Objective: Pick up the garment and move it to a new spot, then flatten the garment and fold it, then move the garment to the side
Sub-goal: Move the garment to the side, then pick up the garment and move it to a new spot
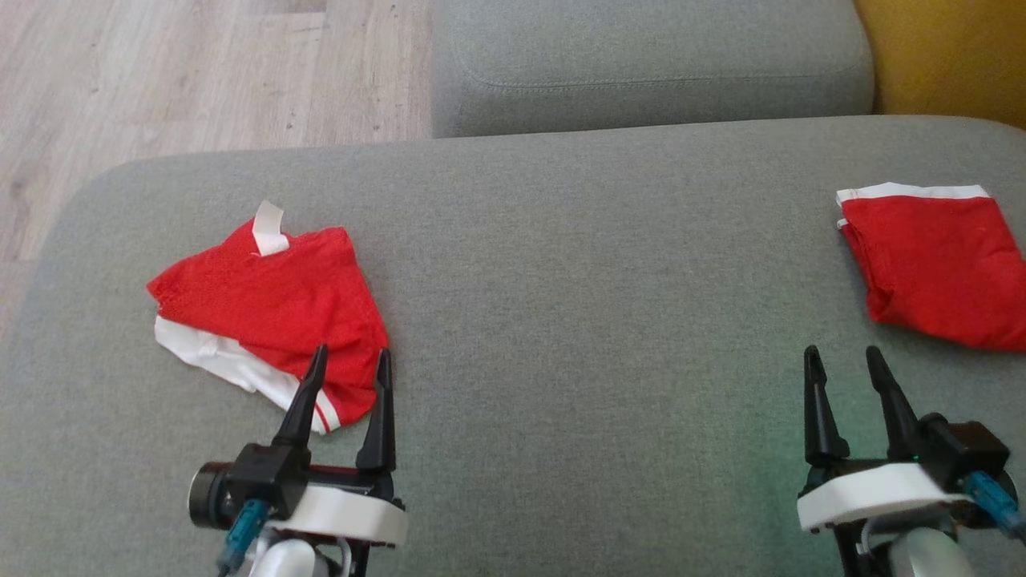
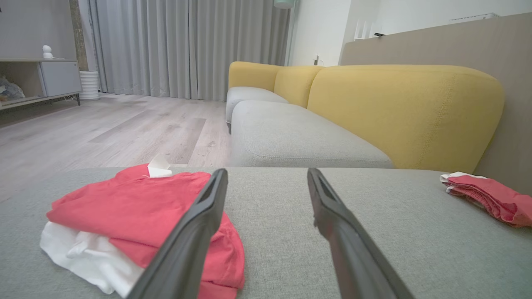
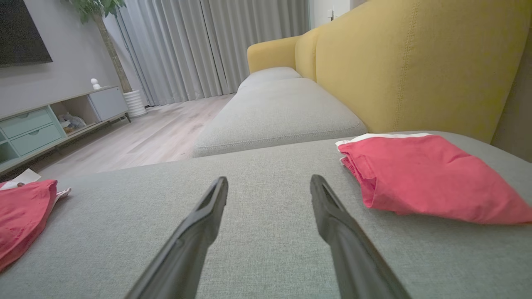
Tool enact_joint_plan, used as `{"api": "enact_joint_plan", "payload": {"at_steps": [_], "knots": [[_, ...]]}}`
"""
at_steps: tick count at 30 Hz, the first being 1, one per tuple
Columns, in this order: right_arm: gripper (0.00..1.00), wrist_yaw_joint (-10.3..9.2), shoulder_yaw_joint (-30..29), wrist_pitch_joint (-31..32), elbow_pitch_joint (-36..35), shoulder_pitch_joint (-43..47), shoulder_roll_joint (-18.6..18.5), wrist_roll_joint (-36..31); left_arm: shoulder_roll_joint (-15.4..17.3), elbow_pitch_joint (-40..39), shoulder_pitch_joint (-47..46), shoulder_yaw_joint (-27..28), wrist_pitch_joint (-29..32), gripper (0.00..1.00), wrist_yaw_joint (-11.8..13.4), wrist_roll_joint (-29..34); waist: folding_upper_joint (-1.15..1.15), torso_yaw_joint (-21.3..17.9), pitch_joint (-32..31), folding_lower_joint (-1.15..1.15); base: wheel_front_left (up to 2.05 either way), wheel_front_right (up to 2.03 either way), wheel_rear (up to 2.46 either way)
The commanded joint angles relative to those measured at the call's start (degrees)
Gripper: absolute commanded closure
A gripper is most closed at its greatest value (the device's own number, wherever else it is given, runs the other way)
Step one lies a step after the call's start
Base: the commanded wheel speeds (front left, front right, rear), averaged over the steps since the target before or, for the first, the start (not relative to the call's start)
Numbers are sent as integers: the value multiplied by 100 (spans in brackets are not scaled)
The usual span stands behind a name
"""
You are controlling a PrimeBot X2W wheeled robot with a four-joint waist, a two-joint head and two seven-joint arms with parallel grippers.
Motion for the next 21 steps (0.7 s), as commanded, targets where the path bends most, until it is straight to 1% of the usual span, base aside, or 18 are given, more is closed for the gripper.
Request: {"api": "enact_joint_plan", "payload": {"at_steps": [1, 13, 17, 21], "knots": [[0, -5, 156, -76, -216, -212, -29, 15, 16, -176, -141, 215, -55, 0, 3, -30, 0, -2, -7, 0, 0, 0, 0], [0, -5, 159, -78, -365, -148, -28, 4, 16, -208, -143, 179, -55, 0, -6, -10, 0, 64, -20, 0, 0, 0, 0], [0, -5, 229, -78, -399, -126, -28, 26, 16, -185, -172, 194, -55, 0, -2, 27, 0, 219, -35, 0, 0, 0, 0], [0, -5, 448, -78, -424, -100, -28, 86, 16, -145, -188, 257, -55, 0, 7, 86, 0, 495, -63, 0, 0, 0, 0]]}}
